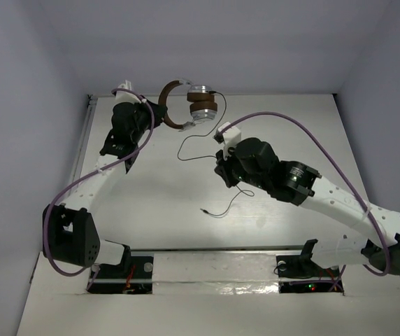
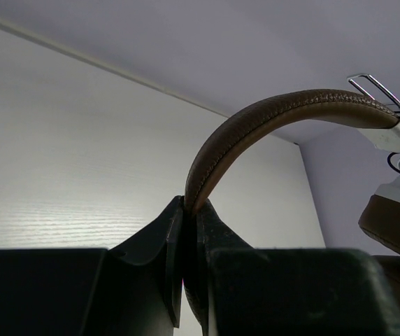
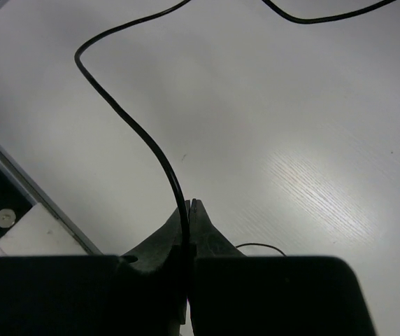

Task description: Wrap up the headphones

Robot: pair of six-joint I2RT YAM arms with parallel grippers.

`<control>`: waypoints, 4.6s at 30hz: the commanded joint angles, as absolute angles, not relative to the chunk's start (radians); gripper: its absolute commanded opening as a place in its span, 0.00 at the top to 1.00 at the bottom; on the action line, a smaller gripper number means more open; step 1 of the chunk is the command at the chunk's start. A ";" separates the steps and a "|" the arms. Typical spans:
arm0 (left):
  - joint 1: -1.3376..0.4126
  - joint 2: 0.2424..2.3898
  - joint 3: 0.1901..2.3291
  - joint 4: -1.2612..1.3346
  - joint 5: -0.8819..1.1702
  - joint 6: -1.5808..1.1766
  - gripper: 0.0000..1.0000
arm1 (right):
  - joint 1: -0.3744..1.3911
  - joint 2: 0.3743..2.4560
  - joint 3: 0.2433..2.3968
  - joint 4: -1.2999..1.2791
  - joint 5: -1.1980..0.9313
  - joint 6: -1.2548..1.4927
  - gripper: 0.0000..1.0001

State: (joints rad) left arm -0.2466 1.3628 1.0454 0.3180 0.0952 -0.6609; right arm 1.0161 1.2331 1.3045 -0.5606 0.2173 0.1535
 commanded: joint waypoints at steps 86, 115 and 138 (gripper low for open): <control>-0.624 1.085 0.847 0.279 0.133 -0.376 1.00 | 0.580 1.456 1.367 -0.067 0.353 0.064 0.80; -0.624 0.956 1.077 0.153 0.155 -0.462 1.00 | 0.561 1.299 1.009 0.276 -0.101 0.302 0.85; -0.595 1.051 1.350 0.086 0.147 -0.499 1.00 | 0.561 1.514 0.824 0.756 -0.362 0.454 0.49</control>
State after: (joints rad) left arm -0.6048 1.0542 1.2850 0.0223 0.1612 -0.4656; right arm 0.5686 1.5219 0.8494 0.6197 -0.3138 0.4129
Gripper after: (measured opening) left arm 0.054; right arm 0.513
